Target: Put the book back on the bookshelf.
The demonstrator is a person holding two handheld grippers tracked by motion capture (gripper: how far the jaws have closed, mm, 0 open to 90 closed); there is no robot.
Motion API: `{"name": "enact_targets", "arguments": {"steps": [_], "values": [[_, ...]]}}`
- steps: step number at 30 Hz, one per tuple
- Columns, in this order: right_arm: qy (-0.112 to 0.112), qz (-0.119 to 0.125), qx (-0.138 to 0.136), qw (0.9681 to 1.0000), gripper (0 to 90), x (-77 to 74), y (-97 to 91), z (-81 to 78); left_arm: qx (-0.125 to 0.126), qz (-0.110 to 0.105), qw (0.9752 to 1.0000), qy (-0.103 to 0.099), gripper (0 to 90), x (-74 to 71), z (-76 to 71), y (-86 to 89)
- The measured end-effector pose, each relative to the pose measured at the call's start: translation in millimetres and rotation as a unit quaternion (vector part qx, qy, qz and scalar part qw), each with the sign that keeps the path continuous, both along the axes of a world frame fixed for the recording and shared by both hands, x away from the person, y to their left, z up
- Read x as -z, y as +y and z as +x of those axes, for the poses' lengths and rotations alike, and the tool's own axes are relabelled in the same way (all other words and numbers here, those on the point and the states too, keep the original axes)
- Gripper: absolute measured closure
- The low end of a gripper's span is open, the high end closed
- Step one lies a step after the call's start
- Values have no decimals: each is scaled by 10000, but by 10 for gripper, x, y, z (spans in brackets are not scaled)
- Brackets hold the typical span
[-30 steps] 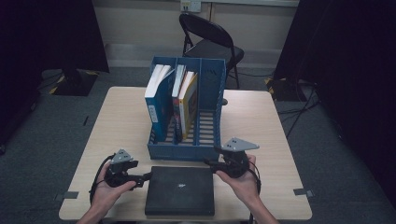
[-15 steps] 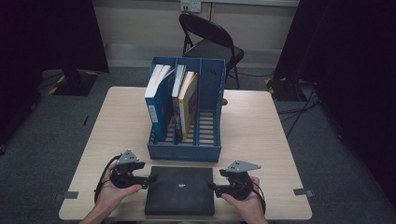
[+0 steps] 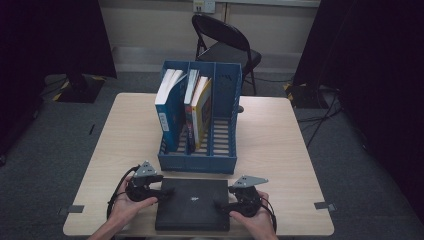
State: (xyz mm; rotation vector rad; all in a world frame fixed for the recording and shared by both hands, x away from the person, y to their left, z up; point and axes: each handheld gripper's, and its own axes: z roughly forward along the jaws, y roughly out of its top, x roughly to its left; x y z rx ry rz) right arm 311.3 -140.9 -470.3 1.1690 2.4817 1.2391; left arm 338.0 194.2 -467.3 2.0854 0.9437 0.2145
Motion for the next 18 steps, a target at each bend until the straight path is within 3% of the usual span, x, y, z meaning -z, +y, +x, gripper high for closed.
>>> {"name": "enact_targets", "arguments": {"steps": [5,7,12,18], "values": [[33,-3,34,10000,202,12,18,-5,183,-55,9998,-53,301,22,35,34],[26,-76,-4,10000,196,3,30,10,160,-112,9998,10,299,30,55,30],[-201,-321,-100,9992,200,-33,96,38,178,-76,9998,38,295,22,67,17],[-226,-288,-265,9990,210,-27,123,106,306,-17,9992,259,300,-7,46,102]]}}
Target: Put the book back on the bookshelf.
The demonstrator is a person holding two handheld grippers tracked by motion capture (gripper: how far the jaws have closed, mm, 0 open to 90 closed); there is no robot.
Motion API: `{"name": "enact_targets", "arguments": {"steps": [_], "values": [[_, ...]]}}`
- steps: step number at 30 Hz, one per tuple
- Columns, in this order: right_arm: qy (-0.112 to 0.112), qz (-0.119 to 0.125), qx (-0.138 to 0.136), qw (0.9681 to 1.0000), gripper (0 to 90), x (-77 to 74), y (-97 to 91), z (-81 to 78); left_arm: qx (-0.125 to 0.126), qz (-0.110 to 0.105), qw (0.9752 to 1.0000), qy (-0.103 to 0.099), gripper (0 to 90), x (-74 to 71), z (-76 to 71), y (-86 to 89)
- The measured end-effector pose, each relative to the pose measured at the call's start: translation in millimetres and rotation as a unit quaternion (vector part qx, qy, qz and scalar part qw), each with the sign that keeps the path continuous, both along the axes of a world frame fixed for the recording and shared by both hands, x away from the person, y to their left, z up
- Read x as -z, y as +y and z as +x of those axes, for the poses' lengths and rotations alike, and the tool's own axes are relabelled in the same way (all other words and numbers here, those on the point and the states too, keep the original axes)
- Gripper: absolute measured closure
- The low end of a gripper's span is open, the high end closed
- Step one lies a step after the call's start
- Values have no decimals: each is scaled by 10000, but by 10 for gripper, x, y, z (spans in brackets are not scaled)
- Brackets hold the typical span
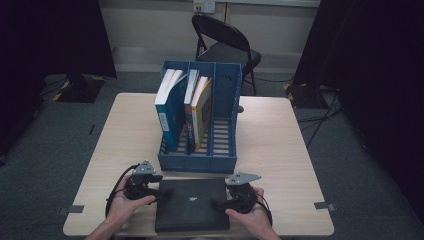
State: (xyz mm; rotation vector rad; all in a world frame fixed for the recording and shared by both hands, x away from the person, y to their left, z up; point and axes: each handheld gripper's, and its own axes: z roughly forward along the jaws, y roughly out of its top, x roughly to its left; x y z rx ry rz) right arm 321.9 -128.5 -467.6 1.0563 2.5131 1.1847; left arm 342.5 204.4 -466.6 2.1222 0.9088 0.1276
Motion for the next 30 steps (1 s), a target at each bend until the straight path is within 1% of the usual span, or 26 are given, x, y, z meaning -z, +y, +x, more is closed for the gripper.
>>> {"name": "enact_targets", "arguments": {"steps": [3,5,8,10,11,13,15,17,19,20,21,25,26,27,28,29,30], "values": [[-15,60,-101,9999,222,10,35,64,-32,-58,10000,41,320,4,-38,80],[-17,62,-161,9999,225,10,65,100,-84,-21,9999,75,345,-15,-40,106],[-7,68,-287,9996,232,9,115,173,-130,10,9999,34,361,-21,-23,115],[11,57,-406,9992,237,4,153,224,-50,-89,9999,59,401,-25,-12,93],[15,30,-467,9989,238,-3,176,246,-9,-110,9999,79,397,-32,-10,74],[-6,93,-544,9985,246,10,214,287,60,-40,9999,73,369,-38,-11,26],[-3,73,-600,9982,248,4,264,321,113,19,9999,95,354,-22,-21,-20],[-17,81,-564,9984,251,4,293,330,105,24,9999,127,309,-17,-30,-39],[-4,138,-485,9987,267,5,277,310,83,-2,9999,136,303,-11,-35,-41],[41,174,-502,9986,253,3,261,289,77,-3,9998,173,294,-5,-31,-34],[57,175,-567,9982,253,-5,242,258,50,-51,9997,220,279,5,-29,-34],[19,231,-525,9984,240,-63,120,99,-32,-130,9993,359,253,20,-8,-27],[30,212,-508,9985,240,-78,86,59,-54,-138,9992,360,263,20,-7,-29],[12,185,-479,9987,239,-85,55,17,-64,-141,9994,319,269,17,-12,-40],[-6,202,-434,9989,234,-85,18,-28,-18,-100,9996,269,278,11,-14,-48],[23,217,-419,9989,230,-80,-16,-71,-1,-89,9996,250,281,10,-13,-56],[39,174,-382,9991,227,-71,-46,-116,-1,-90,9996,255,280,12,-10,-65]]}}
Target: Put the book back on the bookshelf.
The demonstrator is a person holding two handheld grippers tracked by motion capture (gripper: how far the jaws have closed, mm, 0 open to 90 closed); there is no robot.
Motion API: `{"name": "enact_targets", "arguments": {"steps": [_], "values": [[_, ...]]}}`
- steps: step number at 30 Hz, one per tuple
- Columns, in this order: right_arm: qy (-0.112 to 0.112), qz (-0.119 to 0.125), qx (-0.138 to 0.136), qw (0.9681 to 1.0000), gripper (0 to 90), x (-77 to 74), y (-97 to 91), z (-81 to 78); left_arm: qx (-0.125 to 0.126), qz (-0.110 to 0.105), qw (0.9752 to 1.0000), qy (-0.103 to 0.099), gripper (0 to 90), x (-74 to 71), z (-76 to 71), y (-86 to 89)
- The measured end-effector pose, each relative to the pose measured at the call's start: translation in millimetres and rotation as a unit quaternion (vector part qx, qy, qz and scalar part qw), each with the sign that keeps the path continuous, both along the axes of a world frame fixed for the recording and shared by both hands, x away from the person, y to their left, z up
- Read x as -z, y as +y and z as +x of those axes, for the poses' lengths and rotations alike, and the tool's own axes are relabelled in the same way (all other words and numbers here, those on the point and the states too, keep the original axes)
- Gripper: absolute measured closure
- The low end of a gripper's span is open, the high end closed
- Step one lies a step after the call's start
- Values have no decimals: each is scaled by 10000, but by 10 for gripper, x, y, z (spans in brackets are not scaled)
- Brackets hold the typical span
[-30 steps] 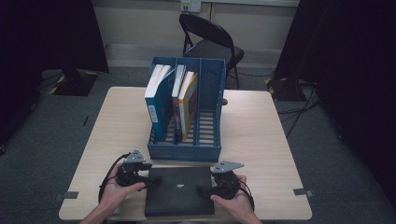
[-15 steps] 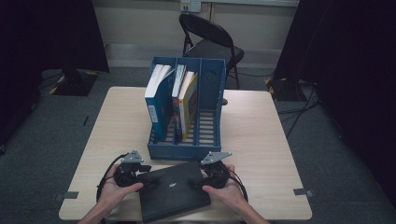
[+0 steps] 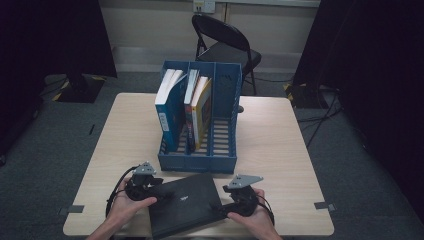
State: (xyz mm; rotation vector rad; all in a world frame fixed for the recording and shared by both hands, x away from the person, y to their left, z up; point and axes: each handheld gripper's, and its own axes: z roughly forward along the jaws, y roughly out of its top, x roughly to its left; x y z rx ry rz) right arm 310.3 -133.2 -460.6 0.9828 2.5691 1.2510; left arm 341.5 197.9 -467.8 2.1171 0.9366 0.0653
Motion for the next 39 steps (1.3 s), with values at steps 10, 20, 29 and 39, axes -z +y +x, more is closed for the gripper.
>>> {"name": "enact_targets", "arguments": {"steps": [10,20,29,39], "values": [[46,-282,-115,9995,242,104,-86,-269,137,-212,9997,52,283,45,68,-44],[156,-149,-536,9983,423,151,-73,-259,190,-145,9997,-47,294,26,48,-92],[126,-141,-478,9987,466,141,-107,-238,290,-14,9995,127,298,-9,-48,-59],[82,-174,-127,9997,462,135,-152,-186,300,-2,9994,155,348,-33,-173,-10]]}}
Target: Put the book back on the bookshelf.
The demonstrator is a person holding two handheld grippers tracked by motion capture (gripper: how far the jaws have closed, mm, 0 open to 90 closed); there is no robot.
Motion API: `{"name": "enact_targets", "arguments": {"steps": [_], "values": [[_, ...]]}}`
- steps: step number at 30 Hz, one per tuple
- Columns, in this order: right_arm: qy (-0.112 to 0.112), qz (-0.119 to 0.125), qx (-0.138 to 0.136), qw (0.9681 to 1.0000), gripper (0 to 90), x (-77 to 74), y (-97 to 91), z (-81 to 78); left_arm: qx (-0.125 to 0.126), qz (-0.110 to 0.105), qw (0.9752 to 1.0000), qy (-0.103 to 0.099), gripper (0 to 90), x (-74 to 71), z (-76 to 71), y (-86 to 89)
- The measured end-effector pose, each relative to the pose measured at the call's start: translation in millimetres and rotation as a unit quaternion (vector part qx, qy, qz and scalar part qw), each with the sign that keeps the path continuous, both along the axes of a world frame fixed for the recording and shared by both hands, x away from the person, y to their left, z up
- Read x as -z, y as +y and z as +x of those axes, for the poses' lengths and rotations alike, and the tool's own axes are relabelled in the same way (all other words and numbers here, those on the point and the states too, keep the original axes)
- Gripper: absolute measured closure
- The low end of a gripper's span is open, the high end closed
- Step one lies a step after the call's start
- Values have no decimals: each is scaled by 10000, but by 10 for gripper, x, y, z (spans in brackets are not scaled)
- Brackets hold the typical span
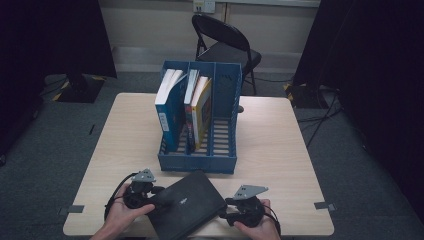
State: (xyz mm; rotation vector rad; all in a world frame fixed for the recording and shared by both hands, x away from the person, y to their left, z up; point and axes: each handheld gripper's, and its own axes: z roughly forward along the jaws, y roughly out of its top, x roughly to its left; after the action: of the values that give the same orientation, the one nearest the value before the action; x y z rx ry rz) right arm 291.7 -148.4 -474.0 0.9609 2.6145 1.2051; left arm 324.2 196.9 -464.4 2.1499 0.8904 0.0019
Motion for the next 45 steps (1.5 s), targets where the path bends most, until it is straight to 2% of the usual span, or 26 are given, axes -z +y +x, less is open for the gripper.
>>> {"name": "enact_targets", "arguments": {"steps": [1,2,4,7,12,19,24,27,30,31,34,37,40,45], "values": [[-1,1,25,10000,461,0,1,-4,-81,-68,9999,-61,380,1,22,2],[-21,-8,42,10000,461,-1,6,-10,-125,-142,9998,-42,436,2,56,-5],[-34,-21,67,10000,455,-3,8,-16,-57,-177,9998,-66,491,3,124,-47],[-85,-48,123,9999,449,-9,17,-27,53,-153,9999,-42,445,12,181,-146],[-75,-10,129,9999,469,-12,23,-28,-12,-111,9999,-59,441,2,152,-156],[-104,-24,212,9997,503,-24,25,24,5,-91,9999,75,457,-10,60,-80],[-177,-58,278,9994,519,-28,36,75,241,83,9996,141,459,-46,-32,-12],[-251,-78,307,9992,528,-29,51,105,171,-24,9996,210,498,-38,-27,28],[-256,-74,322,9991,536,-29,63,130,79,-109,9998,163,520,-22,17,13],[-256,-77,350,9990,537,-28,68,138,45,-147,9997,193,500,-9,43,-14],[-272,-67,381,9989,538,-26,89,168,-46,-102,9999,113,408,5,104,-107],[-228,-51,440,9988,535,-25,101,201,-56,-169,9996,211,387,20,163,-112],[-227,-55,436,9988,534,-25,112,219,-28,-201,9993,321,399,22,139,-85],[-173,1,344,9993,533,-30,135,299,-14,29,9996,285,355,-8,15,-99]]}}
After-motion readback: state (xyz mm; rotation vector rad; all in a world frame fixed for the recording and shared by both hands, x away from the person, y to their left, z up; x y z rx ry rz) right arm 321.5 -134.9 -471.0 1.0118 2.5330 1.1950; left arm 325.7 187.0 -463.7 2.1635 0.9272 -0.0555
